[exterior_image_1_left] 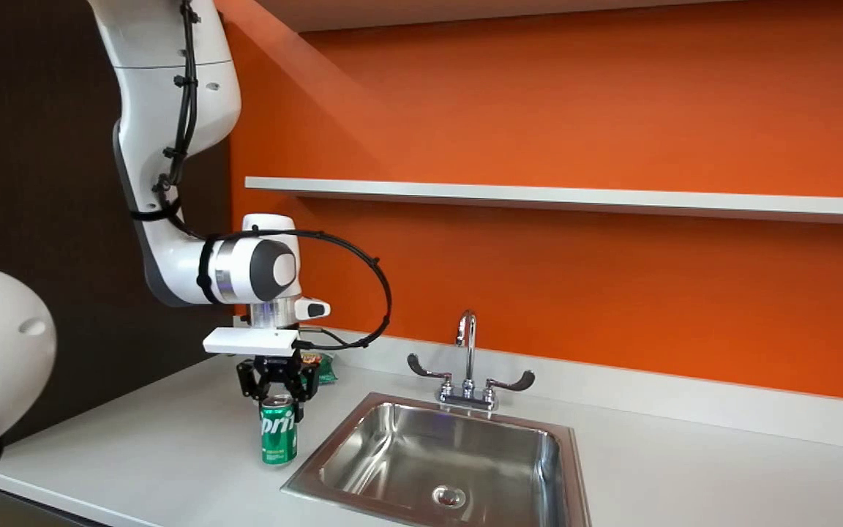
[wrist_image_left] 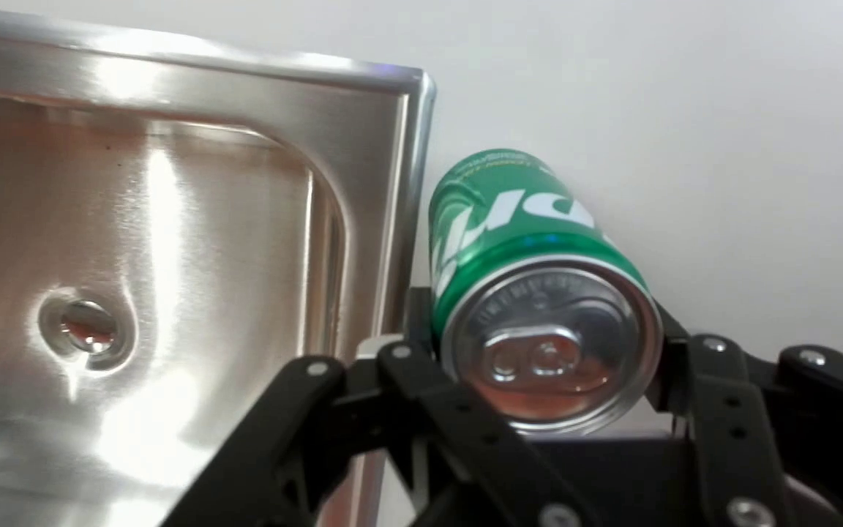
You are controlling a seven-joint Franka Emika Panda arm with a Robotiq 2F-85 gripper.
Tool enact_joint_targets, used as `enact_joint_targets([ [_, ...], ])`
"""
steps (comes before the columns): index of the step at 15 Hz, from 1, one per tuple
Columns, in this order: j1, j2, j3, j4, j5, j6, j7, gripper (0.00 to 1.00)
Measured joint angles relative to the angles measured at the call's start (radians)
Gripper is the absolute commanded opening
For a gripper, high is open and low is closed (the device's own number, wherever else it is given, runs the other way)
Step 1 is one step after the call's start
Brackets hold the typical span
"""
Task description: Remove the can from the sink
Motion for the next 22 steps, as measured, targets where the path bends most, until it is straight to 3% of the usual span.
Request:
enact_joint_targets([
  [5,0.028,0.036,0.014,0.001,-0.001,0.036,0.0,0.38],
  [6,0.03,0.037,0.014,0.001,-0.002,0.039,0.0,0.88],
  [9,0.033,0.039,0.014,0.0,-0.008,0.042,0.0,1.0],
  [15,0.038,-0.001,0.015,-0.004,-0.014,0.037,0.0,1.0],
  [22,0.04,-0.198,0.024,-0.058,-0.012,-0.04,0.073,1.0],
])
